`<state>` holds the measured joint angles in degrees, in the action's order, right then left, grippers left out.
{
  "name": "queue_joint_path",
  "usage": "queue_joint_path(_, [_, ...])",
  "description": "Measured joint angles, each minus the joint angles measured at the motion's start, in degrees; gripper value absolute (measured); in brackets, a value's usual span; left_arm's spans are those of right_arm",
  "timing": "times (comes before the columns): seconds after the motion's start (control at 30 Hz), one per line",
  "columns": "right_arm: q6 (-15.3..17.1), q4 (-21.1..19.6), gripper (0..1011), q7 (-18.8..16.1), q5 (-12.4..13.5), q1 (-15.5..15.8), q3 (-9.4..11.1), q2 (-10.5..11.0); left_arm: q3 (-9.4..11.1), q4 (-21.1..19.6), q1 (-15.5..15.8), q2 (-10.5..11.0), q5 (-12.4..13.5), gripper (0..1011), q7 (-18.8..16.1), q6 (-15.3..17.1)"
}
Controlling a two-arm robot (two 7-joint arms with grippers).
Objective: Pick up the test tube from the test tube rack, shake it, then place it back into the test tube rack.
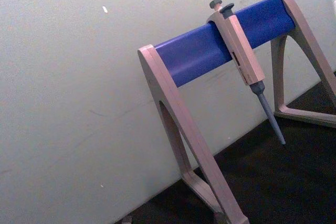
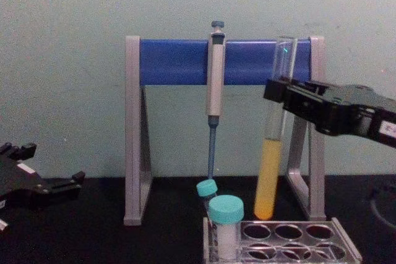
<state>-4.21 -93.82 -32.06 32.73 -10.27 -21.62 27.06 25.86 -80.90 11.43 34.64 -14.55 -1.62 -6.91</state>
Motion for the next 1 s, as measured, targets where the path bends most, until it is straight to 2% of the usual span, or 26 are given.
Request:
queue_joint_path(0.13, [-1.9,2.6,228,-0.1,0.1,-1.9,-0.6,-1.7,0.0,0.0,0.0,0.0,0.0,1001,0.0,0.0])
queue_joint_path(0.27, [-4.1,5.0,228,1.2,-1.3,-3.5,-0.7,-3.0,0.0,0.0,0.0,0.0,0.0,1001,0.0,0.0])
queue_joint_path(0.43, [-5.1,5.7,228,3.2,-3.3,-3.9,0.1,-3.3,0.0,0.0,0.0,0.0,0.0,1001,0.0,0.0])
queue_joint_path(0.77, [-5.3,3.9,228,6.1,-7.3,-2.0,2.4,-2.1,0.0,0.0,0.0,0.0,0.0,1001,0.0,0.0])
queue_joint_path(1.0, [-2.6,-0.4,228,6.8,-8.6,1.2,4.1,0.1,0.0,0.0,0.0,0.0,0.0,1001,0.0,0.0])
